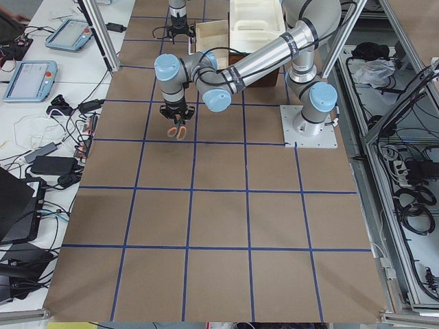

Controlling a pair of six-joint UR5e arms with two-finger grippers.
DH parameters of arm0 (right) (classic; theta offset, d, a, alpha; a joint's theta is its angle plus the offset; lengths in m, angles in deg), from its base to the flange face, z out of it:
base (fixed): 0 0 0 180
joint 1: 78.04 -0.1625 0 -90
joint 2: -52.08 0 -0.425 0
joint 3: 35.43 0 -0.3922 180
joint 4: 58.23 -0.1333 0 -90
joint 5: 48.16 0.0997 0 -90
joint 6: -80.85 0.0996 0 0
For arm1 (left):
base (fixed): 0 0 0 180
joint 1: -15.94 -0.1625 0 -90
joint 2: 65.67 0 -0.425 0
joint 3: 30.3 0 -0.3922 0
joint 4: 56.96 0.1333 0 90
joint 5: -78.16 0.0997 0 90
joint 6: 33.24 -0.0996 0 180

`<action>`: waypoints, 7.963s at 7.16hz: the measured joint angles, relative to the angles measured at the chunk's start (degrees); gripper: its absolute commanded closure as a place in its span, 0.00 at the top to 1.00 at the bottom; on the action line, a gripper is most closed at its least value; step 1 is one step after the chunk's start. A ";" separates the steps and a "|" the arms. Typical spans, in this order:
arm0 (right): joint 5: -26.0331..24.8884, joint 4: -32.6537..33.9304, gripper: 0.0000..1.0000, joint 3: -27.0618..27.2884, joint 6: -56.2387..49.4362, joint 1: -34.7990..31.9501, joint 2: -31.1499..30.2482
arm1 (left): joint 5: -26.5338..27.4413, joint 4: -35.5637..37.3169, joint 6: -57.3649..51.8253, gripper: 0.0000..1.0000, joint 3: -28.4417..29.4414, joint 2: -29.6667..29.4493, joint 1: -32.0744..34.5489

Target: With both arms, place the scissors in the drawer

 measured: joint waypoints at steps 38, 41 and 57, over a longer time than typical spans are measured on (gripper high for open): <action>1.94 -25.62 1.00 7.76 82.61 14.84 -35.37 | 1.26 -3.24 64.77 1.00 7.08 2.07 47.03; 2.16 -25.03 1.00 7.74 82.98 14.79 -35.40 | -0.99 -9.87 73.22 1.00 9.05 8.38 34.83; 2.41 -20.46 1.00 6.76 84.59 15.77 -33.92 | 3.17 -20.94 114.44 1.00 3.05 22.70 22.67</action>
